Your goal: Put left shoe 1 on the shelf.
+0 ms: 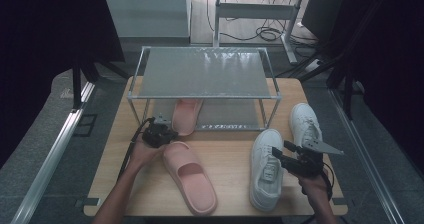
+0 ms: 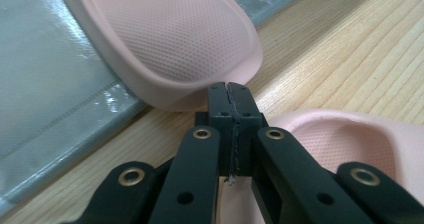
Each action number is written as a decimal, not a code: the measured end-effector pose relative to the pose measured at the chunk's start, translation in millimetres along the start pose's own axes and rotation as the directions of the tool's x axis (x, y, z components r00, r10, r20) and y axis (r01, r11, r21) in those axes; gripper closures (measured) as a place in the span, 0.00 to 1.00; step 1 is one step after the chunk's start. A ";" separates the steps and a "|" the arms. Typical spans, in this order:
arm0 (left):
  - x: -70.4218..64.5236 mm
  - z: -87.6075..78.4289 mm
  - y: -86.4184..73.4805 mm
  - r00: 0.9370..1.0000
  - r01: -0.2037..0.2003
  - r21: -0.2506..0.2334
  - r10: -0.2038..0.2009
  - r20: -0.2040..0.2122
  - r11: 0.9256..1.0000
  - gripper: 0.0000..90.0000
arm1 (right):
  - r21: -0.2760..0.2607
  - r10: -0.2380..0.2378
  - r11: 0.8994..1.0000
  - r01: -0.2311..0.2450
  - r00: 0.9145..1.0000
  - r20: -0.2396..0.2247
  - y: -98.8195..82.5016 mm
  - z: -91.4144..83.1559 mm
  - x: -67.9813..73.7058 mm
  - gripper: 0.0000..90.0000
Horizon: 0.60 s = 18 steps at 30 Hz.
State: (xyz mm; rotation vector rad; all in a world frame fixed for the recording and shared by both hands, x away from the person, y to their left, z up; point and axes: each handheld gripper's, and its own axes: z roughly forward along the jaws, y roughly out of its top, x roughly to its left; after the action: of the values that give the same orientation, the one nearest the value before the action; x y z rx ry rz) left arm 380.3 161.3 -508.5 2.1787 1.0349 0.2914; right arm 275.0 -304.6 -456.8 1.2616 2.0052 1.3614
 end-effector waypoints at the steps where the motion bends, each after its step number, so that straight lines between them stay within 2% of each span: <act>1: 0.2 0.8 0.0 1.000 -0.001 0.003 0.001 0.002 1.000 1.00 | -0.001 0.001 1.000 -0.001 1.000 0.001 -0.1 -0.4 -0.3 0.46; 11: -0.9 8.9 5.1 1.000 0.005 0.002 -0.005 0.002 1.000 1.00 | -0.002 0.001 1.000 -0.001 1.000 0.002 0.1 -0.6 -0.7 0.46; 14: -1.2 11.6 10.9 1.000 -0.023 0.007 0.023 -0.008 1.000 1.00 | -0.001 0.003 1.000 -0.003 1.000 0.002 -0.1 -0.4 -0.9 0.46; 18: -2.4 16.1 16.3 0.999 -0.035 0.011 0.035 -0.018 0.999 1.00 | -0.002 0.003 1.000 -0.003 1.000 0.002 -0.2 -0.6 -1.1 0.46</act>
State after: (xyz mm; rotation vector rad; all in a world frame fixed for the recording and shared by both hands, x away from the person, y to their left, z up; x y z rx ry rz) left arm 396.0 144.4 -509.0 2.2094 1.0114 0.3224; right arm 275.1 -305.8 -456.8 1.2650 2.0012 1.3624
